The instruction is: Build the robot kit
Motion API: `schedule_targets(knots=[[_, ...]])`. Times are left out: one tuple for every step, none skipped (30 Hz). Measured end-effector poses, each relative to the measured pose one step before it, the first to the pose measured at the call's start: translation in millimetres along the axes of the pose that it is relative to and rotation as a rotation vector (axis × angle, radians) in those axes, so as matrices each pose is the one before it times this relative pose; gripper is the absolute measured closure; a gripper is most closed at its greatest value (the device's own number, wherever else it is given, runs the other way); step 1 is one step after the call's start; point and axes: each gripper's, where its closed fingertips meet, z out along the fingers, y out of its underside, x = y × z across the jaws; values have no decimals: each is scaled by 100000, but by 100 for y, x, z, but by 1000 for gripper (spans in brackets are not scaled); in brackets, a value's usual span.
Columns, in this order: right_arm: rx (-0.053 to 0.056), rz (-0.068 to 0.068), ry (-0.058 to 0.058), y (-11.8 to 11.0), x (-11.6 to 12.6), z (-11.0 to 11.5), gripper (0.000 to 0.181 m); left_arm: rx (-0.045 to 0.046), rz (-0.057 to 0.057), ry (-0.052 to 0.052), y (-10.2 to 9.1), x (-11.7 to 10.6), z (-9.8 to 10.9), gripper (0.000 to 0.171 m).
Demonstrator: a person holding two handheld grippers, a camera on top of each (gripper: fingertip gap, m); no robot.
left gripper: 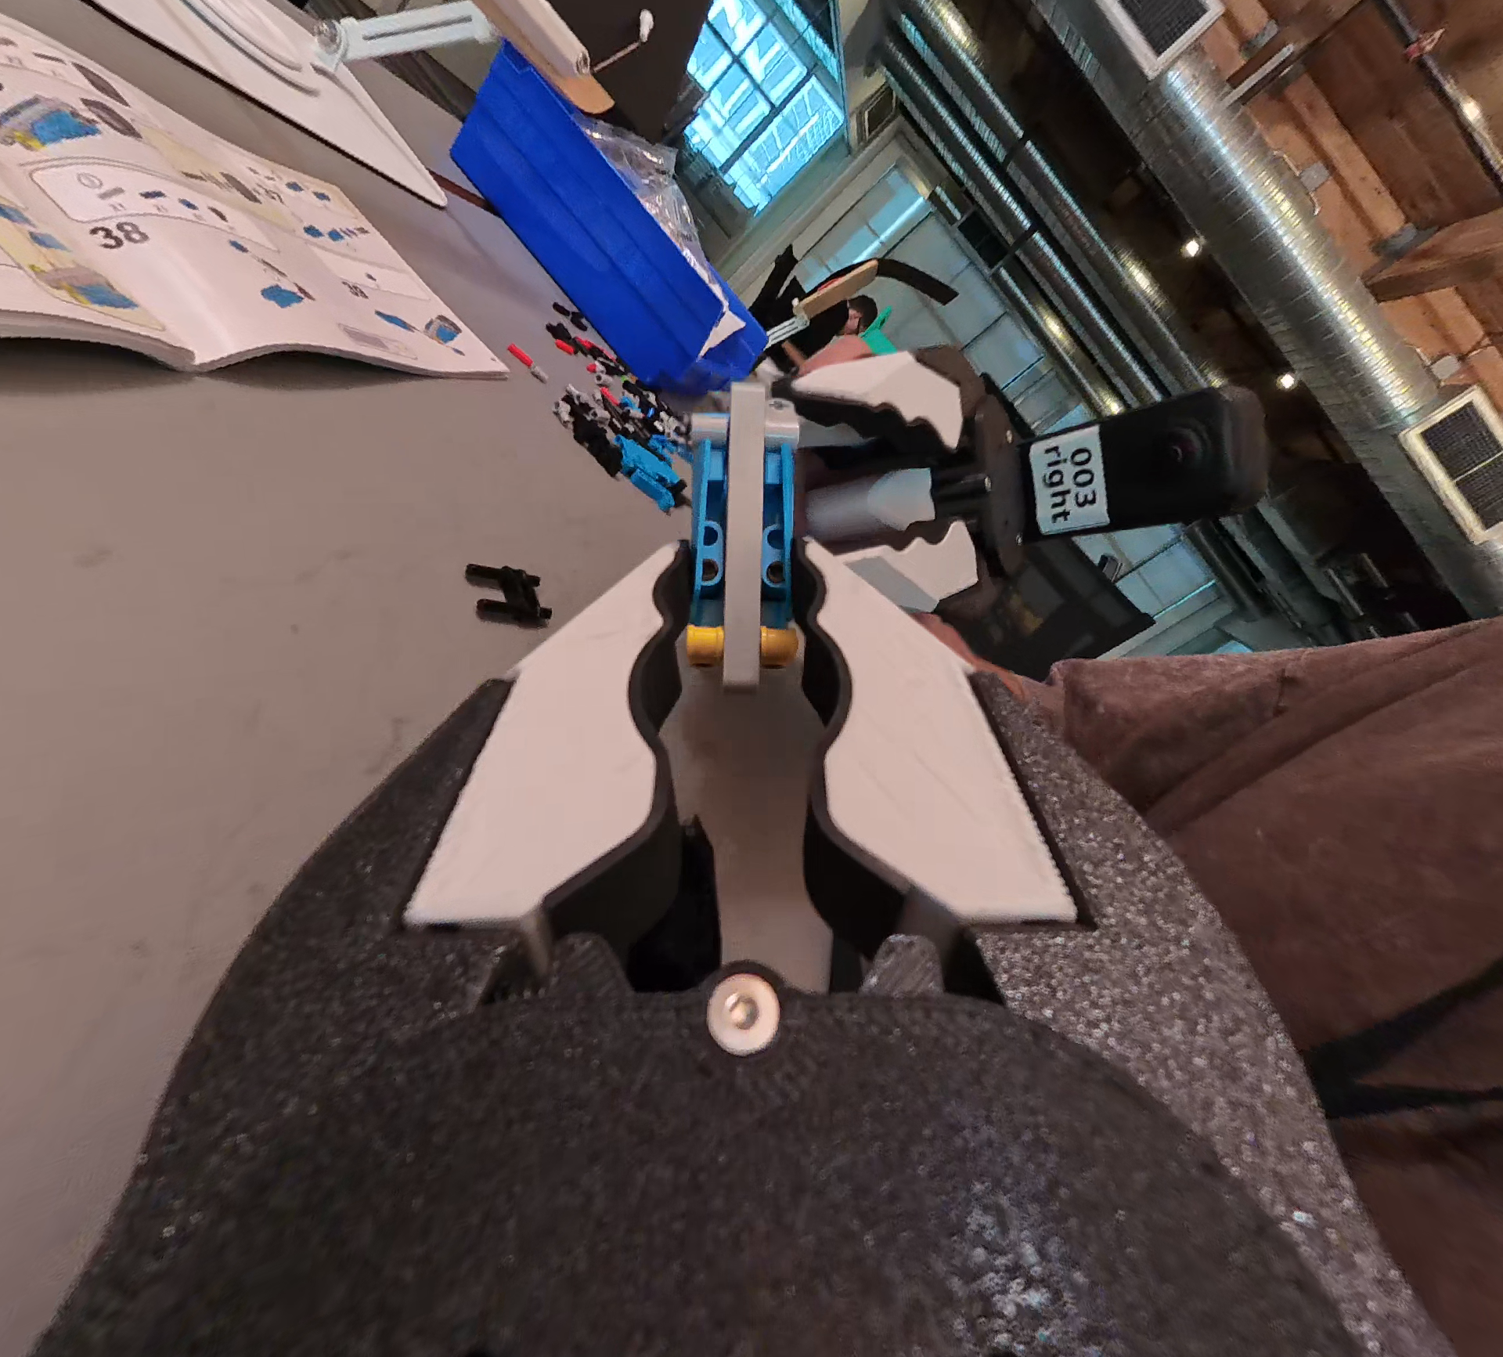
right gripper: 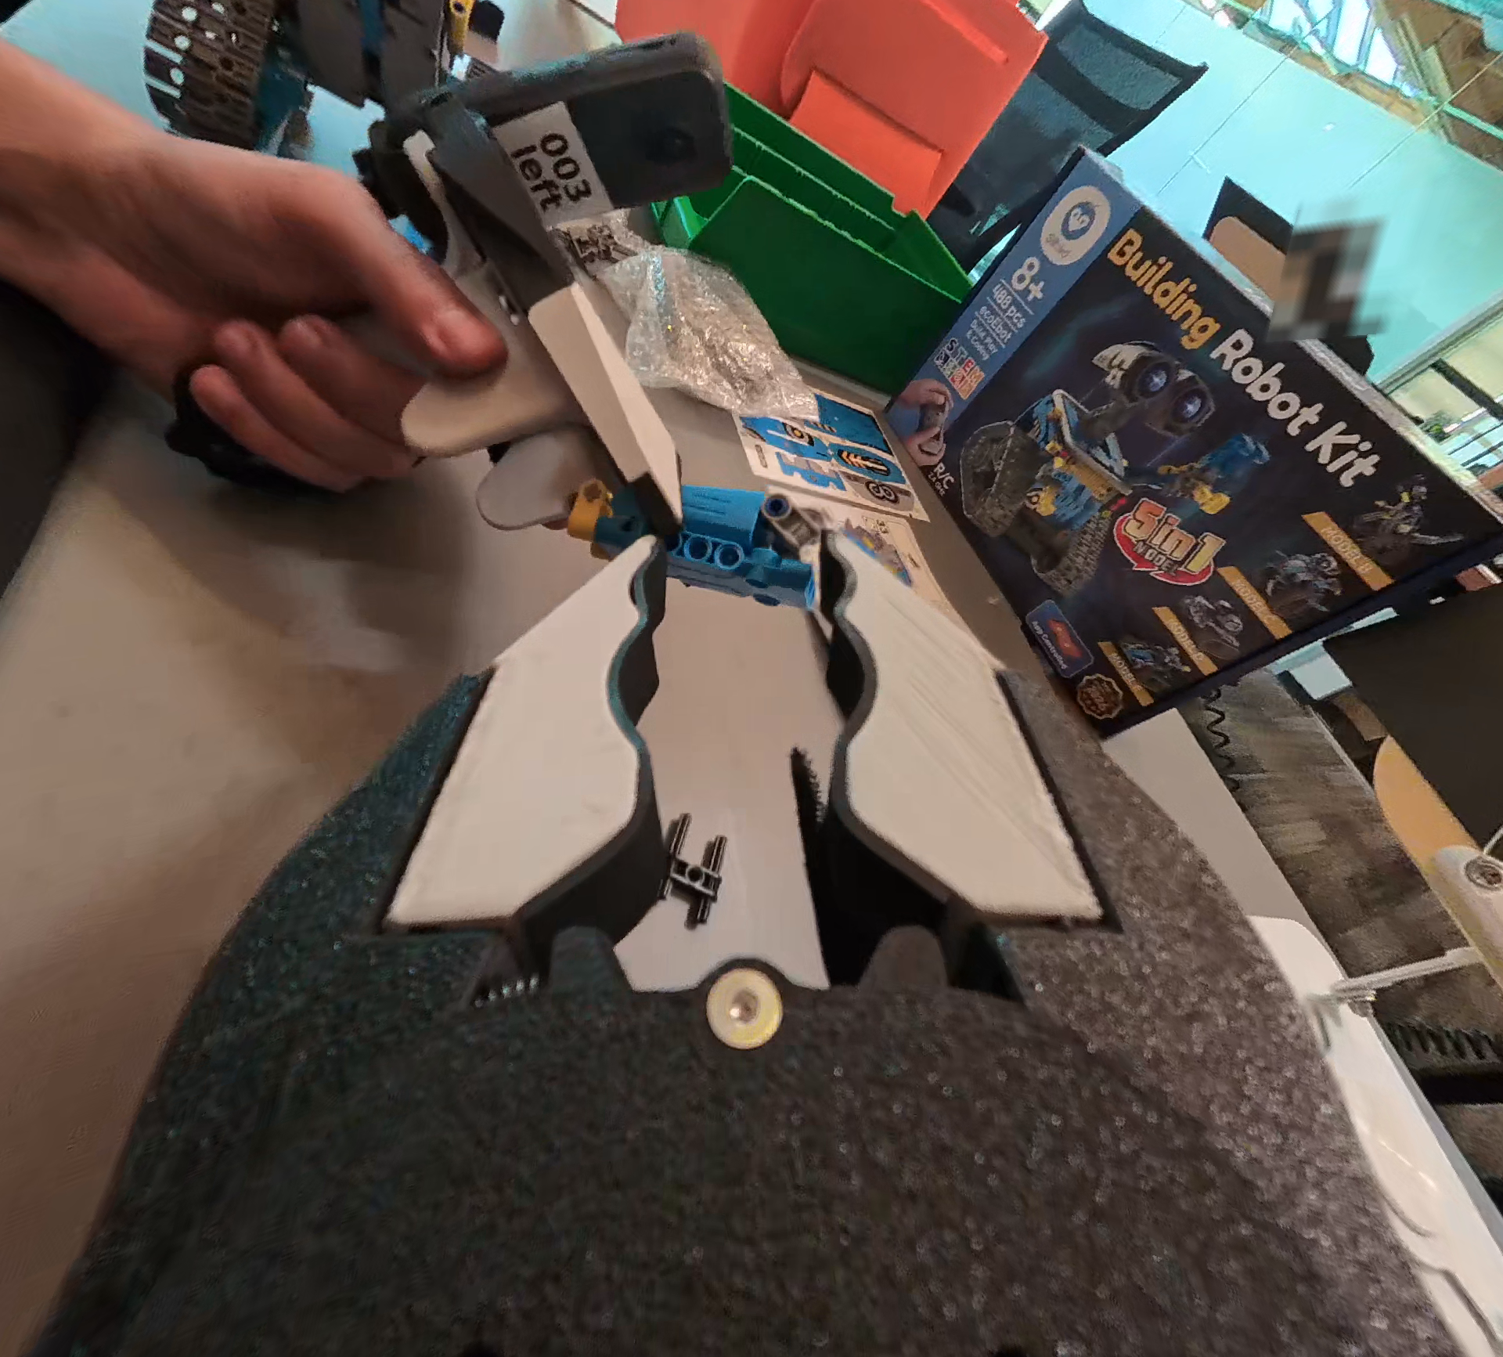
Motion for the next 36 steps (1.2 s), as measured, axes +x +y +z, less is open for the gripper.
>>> schedule_targets(knots=[[-1491,-264,-1930,229,-254,-21,141,-1921,1216,-964,341,-49,153,148],[-1563,-487,-1444,258,-205,-5,139,-1518,1281,-1496,278,-107,118,148],[-1191,-719,-1191,238,-197,-14,140,-1268,1245,-1323,229,-111,69,148],[-682,-365,-1045,173,-182,-29,140,-999,650,-765,188,-45,57,148],[-609,-82,-476,112,-78,-44,140,-387,125,-305,90,-26,54,148],[-386,-481,193,24,9,-37,141,0,-85,36,-11,0,13,148],[-231,-1216,839,-35,7,-13,141,-38,-482,150,6,-15,-12,148],[-530,-1719,875,6,-39,32,141,-153,-674,-252,33,-89,-21,148],[-1063,-1102,317,122,-72,96,141,-426,-505,-841,95,-159,-16,148],[-1096,336,-508,171,-91,106,141,-285,-280,-547,70,-97,-26,148],[-7,1237,-702,-25,-22,27,141,263,-98,444,-12,90,-36,148],[788,1688,-664,-166,11,-32,142,409,-109,782,-46,136,-70,148],[130,1774,-779,-115,-15,5,142,365,-305,340,-12,61,-85,148],[-257,1125,-358,-57,-48,56,142,213,-434,-105,18,-12,-89,148],[-394,493,-24,10,-82,104,142,35,-522,-275,34,-64,-89,148],[113,842,190,-5,-64,113,142,131,-336,-324,7,-70,-83,148],[415,921,-1,38,-30,85,142,11,132,-673,10,-93,-13,149],[141,1693,-526,108,10,16,142,-40,1062,-1403,19,-117,63,148],[255,2790,-1095,115,47,-55,142,-33,2607,-2632,-21,-202,97,148],[629,4104,-2294,103,31,-167,141,-258,4325,-4463,-24,-405,41,148],[-40,6069,-4003,156,-69,-258,135,-354,5478,-7346,-35,-787,-82,148],[970,6802,-3744,-11,74,-276,132,-670,6113,-7740,25,-783,-131,148],[730,4888,-651,-20,459,-243,139,-314,5853,-4222,5,-168,-91,148],[123,1351,2546,52,712,-184,148,-8,5502,-2723,-27,101,-17,148],[-678,-1508,3655,178,606,-38,155,-984,5879,-4021,103,-108,49,148],[-1432,-3339,2719,309,241,102,162,-1476,5097,-2809,178,-3,137,148],[-1766,-3810,1789,364,-36,221,166,-1130,2669,-281,159,229,158,148],[-1436,-3276,878,271,-257,259,166,-1011,866,439,161,197,142,148],[-835,-2518,331,165,-317,235,165,-408,346,-246,56,22,52,148],[-1308,-1953,79,187,-285,239,164,-60,316,388,14,95,8,148],[-1973,-2061,328,285,-197,245,163,-339,64,316,63,76,29,148],[-1458,-2384,1056,209,-42,160,162,-820,-425,-484,142,-101,59,148],[-442,-1935,969,16,-1,12,162,-189,-498,423,27,1,24,148],[138,-1390,898,-101,44,-54,163,211,153,122,-34,34,-10,148],[-202,-1577,674,-61,15,-36,163,-199,844,-589,27,-1,26,148],[-1065,-2481,672,60,-12,5,163,-705,1355,-1084,96,-30,56,148]])
